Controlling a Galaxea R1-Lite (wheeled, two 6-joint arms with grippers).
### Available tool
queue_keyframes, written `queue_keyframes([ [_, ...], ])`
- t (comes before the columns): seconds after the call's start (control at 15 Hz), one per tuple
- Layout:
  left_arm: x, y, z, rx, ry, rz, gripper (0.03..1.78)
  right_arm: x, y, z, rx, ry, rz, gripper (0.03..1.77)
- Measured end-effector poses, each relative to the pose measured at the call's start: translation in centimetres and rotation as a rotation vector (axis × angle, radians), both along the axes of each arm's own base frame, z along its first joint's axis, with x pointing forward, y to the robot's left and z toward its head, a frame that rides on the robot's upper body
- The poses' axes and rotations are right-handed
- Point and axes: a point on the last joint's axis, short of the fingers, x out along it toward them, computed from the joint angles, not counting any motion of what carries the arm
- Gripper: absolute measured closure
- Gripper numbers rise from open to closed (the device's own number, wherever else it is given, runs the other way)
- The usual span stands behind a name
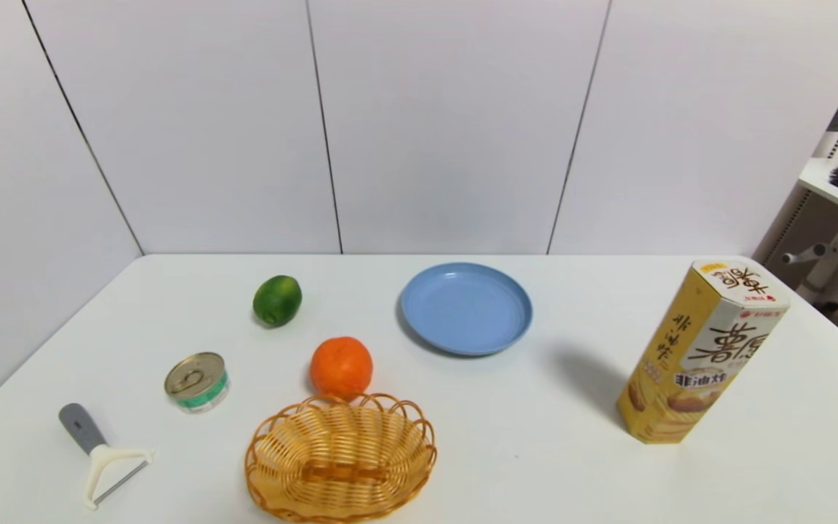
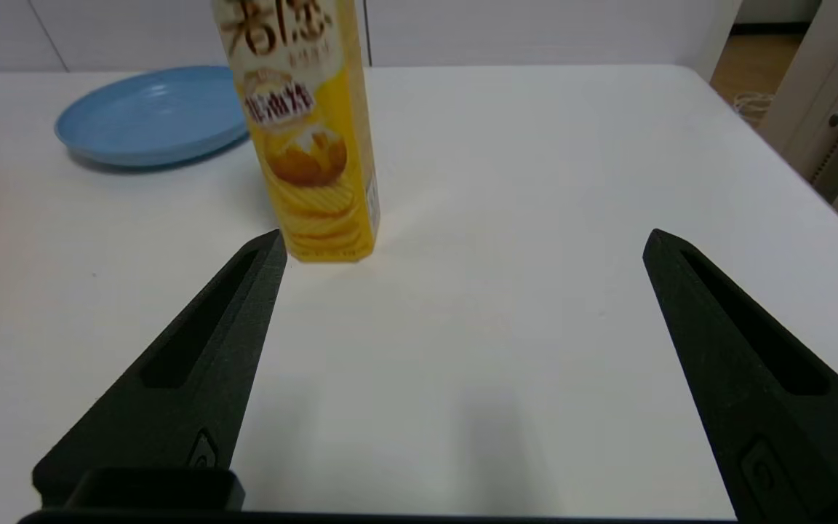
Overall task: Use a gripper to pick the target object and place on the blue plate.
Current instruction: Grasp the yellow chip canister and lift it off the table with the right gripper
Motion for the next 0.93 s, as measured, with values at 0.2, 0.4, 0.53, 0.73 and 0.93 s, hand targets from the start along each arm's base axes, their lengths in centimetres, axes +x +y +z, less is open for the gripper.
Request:
queue_keyframes([
  [0.2, 0.0, 0.0, 0.0, 0.0, 0.0, 0.0, 0.12, 0.5, 0.0, 5.5, 0.0, -0.042, 0.029, 0.1],
  [0.4, 0.0, 0.0, 0.0, 0.0, 0.0, 0.0, 0.12, 2.2, 0.0, 10.5, 0.002, -0.054, 0.128, 0.1],
  [0.53, 0.0, 0.0, 0.0, 0.0, 0.0, 0.0, 0.12, 3.7, 0.3, 13.2, 0.004, -0.054, 0.239, 0.1],
  [0.73, 0.0, 0.0, 0.0, 0.0, 0.0, 0.0, 0.12, 6.1, 1.4, 16.1, 0.0, -0.036, 0.365, 0.1],
  [0.93, 0.0, 0.0, 0.0, 0.0, 0.0, 0.0, 0.12, 8.2, 2.6, 17.0, -0.011, 0.008, 0.434, 0.1],
])
